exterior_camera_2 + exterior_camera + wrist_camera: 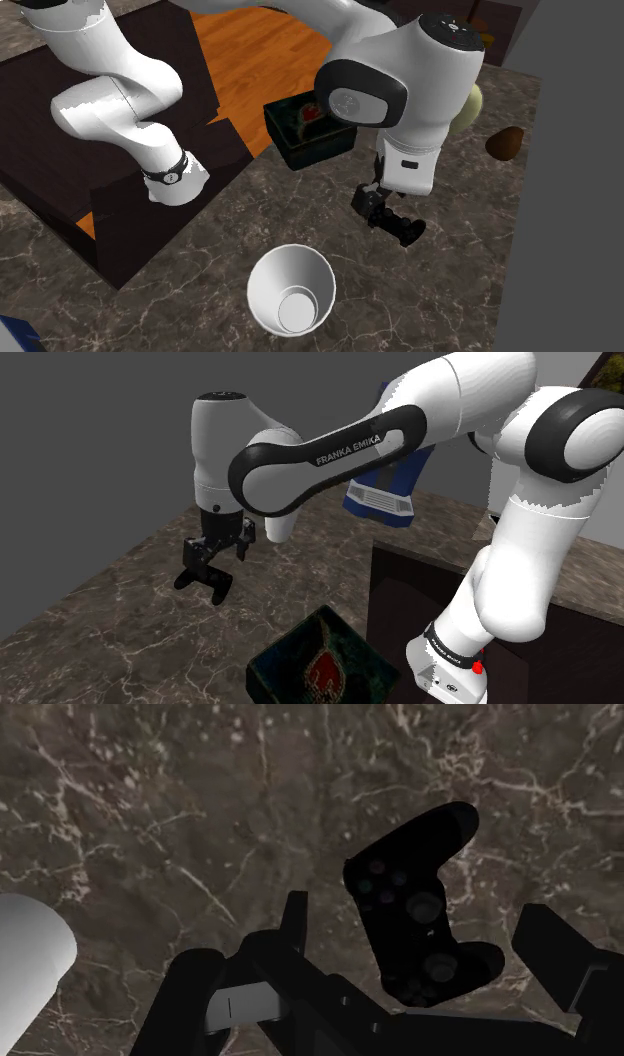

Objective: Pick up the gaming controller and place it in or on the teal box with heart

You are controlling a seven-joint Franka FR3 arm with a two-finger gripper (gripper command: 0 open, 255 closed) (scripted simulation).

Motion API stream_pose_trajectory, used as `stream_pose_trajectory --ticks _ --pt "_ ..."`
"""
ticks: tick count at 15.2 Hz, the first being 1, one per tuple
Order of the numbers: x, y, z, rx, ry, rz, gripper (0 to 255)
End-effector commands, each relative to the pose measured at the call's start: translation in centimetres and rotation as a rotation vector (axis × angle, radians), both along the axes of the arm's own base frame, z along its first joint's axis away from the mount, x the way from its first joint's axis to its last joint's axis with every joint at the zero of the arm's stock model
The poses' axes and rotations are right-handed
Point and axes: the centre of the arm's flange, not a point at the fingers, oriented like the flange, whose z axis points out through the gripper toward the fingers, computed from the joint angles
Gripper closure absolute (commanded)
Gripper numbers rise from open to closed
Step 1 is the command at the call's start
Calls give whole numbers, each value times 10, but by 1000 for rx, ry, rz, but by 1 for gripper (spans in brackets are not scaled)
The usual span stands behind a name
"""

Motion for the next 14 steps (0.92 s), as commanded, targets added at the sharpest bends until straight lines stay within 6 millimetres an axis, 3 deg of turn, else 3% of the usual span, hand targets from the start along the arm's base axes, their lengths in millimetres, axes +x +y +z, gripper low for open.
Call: stream_pose_trajectory --ticks 1,7,14 --pt "3 6 -10 1 0 -2 0" --pt "2 6 -40 1 0 -2 0" --pt "2 6 -40 1 0 -2 0"
